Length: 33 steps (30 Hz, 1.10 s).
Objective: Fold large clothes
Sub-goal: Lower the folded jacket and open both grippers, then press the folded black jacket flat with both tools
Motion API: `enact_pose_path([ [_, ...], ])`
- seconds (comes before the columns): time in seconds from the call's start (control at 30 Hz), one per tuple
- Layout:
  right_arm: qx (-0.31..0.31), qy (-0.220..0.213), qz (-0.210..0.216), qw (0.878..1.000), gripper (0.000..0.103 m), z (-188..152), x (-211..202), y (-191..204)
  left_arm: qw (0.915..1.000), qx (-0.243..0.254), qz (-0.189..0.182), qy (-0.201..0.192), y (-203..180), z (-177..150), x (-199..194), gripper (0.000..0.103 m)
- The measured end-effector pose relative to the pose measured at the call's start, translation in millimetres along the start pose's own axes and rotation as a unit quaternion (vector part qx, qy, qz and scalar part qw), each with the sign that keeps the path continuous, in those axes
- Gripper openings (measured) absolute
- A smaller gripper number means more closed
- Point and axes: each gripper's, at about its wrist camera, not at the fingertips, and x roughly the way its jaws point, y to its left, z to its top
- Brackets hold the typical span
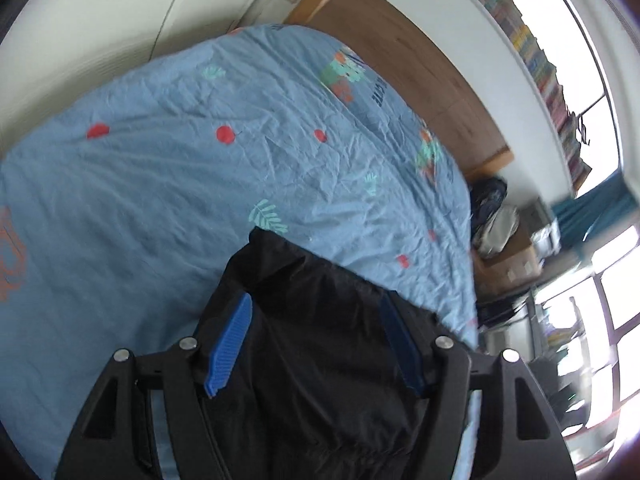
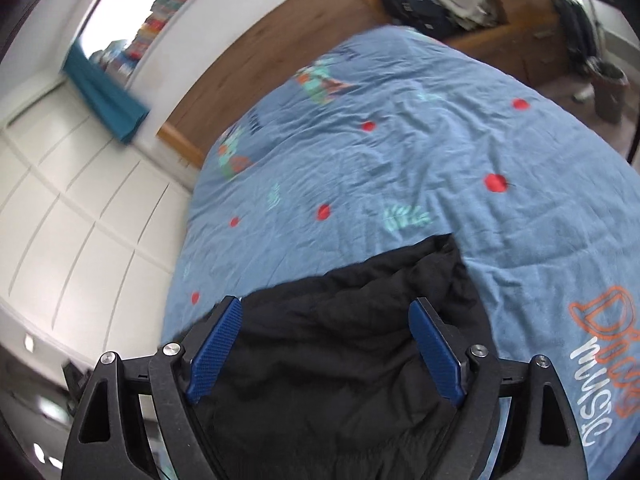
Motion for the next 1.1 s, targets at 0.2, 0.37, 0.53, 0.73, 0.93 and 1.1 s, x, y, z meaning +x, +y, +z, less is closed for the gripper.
enact_pose_path([
  [0.2,-0.135,0.030,-0.014,0.990,0.088,-71.5,11.9,57.1,0.9926,0.118,0.020,0.023,-57.9,-67.7,14.2,0.066],
  [0.37,-0.197,0.060,-0.022,0.978,0.088,-134.4,35.7,76.0,0.9821,0.180,0.034,0.043,-87.1,-134.7,45.3,0.066],
  [0.53,-0.247,0.088,-0.043,0.964,0.088,-158.2,69.7,80.2,0.9719,0.221,0.061,0.053,-101.0,-169.8,84.8,0.066],
  [0.73,-0.261,0.076,-0.035,0.962,0.092,-122.4,112.5,96.3,0.9636,0.253,0.071,0.048,-132.1,-143.5,127.2,0.066],
  [0.93,-0.232,0.083,-0.054,0.968,0.095,-86.8,163.0,93.0,0.9543,0.272,0.108,0.061,-152.7,-112.4,194.6,0.066],
  [1.1,-0.198,0.107,-0.071,0.972,0.096,-60.9,203.7,80.7,0.9546,0.257,0.125,0.085,-154.5,-85.3,251.2,0.071],
])
